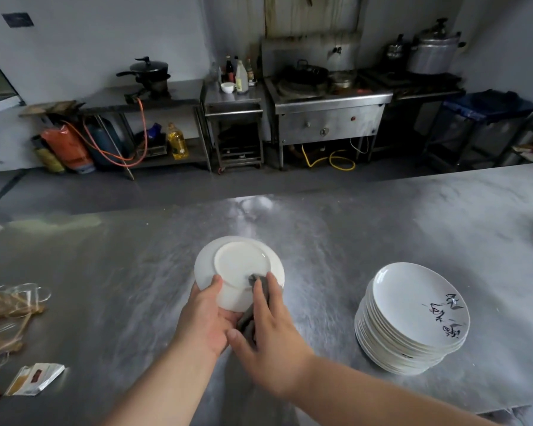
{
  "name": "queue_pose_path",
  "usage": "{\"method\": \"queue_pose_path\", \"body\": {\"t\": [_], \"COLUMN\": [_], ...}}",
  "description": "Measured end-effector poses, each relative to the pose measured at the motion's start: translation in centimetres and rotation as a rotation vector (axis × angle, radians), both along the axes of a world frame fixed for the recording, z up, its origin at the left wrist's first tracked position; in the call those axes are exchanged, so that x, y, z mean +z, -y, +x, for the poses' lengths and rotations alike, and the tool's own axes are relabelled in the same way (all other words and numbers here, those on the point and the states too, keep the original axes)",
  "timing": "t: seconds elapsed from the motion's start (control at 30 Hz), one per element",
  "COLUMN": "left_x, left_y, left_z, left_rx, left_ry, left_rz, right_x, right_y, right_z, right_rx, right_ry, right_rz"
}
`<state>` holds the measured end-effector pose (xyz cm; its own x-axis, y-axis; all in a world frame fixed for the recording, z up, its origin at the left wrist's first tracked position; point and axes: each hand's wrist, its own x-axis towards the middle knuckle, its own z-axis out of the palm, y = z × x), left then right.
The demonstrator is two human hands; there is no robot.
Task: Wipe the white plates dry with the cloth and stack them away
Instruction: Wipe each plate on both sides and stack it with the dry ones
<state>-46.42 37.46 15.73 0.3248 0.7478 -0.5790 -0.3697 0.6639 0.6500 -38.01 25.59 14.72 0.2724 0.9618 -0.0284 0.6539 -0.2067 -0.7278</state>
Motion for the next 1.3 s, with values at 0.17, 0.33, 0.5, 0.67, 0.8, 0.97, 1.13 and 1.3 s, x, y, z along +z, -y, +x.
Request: {"method": "queue_pose_path", "body": {"t": [0.17, 0.33, 0.5, 0.67, 0.8, 0.97, 1.13, 1.3], "left_x": [-3.1, -5.2, -7.2, -8.9, -9.4, -8.7, -8.4, -7.0], "left_y": [-1.8, -2.8, -2.4, -2.1, -1.8, -2.0, -1.8, -0.6], "left_z": [-2.2, -5.6, -9.9, -13.7, -14.7, -13.3, -9.6, -4.7], "left_rx": [0.063, 0.063, 0.061, 0.036, -0.049, -0.249, -0.438, -0.786], "left_ry": [-0.024, -0.014, -0.037, -0.014, 0.014, 0.019, -0.202, -0.856], "left_rz": [-0.037, -0.023, -0.081, -0.152, -0.185, -0.173, -0.057, 0.661], "right_x": [-1.6, -4.4, -7.5, -10.5, -10.0, -8.4, -6.5, -4.1], "right_y": [-0.8, -1.4, -2.6, -3.3, -4.8, -4.4, -1.5, 2.4], "right_z": [2.2, 3.2, 2.7, 0.9, -0.5, 0.3, 3.7, 8.8], "right_rx": [0.064, -0.020, 0.061, -0.084, -0.354, -0.371, -0.457, -0.572], "right_ry": [-0.059, 0.053, 0.174, 0.160, -0.176, -0.370, -0.451, -0.550], "right_rz": [0.037, -0.096, -0.324, -0.455, -0.406, -0.435, -0.406, -0.302]}}
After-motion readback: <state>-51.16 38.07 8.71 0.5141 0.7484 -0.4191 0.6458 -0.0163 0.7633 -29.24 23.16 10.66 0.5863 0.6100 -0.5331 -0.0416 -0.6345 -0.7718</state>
